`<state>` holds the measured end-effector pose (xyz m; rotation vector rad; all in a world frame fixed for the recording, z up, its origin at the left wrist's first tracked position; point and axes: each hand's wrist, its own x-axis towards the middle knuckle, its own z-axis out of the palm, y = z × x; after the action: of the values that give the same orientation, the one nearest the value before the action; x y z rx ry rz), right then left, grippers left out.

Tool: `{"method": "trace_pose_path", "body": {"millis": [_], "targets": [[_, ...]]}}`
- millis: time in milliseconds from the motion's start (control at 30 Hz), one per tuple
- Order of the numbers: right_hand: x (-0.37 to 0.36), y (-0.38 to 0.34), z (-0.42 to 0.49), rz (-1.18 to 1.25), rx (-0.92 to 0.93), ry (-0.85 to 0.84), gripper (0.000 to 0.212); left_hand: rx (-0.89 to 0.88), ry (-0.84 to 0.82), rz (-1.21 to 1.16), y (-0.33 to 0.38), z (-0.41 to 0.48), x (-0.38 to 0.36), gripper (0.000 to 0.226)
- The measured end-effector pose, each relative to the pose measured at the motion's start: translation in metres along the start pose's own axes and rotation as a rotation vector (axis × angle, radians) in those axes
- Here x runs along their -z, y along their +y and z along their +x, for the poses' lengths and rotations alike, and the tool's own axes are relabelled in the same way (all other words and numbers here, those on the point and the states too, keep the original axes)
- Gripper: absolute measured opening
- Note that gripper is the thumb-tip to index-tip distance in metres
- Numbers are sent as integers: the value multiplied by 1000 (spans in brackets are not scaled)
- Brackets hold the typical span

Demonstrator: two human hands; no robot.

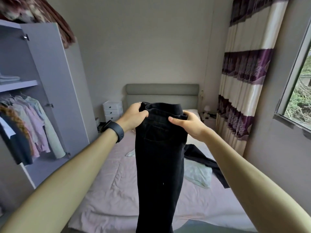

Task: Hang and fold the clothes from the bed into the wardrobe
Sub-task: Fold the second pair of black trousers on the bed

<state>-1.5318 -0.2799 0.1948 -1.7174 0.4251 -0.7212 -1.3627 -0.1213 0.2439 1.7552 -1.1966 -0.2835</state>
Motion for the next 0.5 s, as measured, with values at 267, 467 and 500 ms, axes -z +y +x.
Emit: {"method": "trace_pose_path", "body": {"millis": [267, 467, 500], "targets": [[-3, -10, -1, -94, 15, 84, 31, -145, 100, -14, -8, -3, -11, 11], [6, 3, -15, 99, -84, -49, 45, -39, 33, -247, -15, -12, -9, 26], [9, 6, -16, 144, -78, -37, 51, -31, 25, -290, -15, -13, -8, 27]]}}
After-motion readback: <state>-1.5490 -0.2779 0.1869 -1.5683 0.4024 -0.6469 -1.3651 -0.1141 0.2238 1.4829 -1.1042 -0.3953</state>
